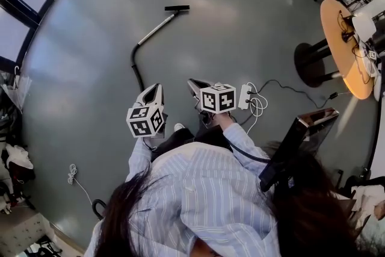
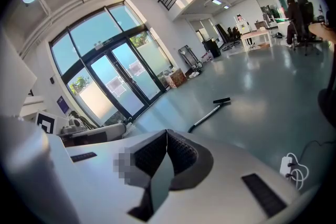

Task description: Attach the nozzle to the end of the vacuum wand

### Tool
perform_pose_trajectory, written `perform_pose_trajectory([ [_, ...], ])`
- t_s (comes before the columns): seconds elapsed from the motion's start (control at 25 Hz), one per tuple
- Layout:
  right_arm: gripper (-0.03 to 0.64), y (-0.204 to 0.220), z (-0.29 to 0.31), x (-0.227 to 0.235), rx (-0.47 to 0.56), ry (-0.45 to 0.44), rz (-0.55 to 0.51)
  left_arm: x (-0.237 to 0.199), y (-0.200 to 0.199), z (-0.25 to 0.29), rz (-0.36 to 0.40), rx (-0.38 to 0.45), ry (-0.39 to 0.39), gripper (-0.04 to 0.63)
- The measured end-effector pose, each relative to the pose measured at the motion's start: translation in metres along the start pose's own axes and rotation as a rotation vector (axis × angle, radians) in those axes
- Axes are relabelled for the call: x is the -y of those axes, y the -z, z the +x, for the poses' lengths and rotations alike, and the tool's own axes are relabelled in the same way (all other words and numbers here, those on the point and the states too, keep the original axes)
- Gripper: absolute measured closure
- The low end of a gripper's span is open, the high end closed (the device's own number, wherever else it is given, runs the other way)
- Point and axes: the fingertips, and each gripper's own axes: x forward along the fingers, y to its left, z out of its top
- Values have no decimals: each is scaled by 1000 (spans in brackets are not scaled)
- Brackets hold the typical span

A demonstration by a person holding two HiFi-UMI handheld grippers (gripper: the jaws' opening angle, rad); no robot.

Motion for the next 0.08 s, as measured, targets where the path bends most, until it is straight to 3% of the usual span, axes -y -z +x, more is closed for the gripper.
perform_pose_trajectory([
  [0.08,609,-3,4,-7,-1,-1,-5,-6,-4,-5,3,5,-5,589],
])
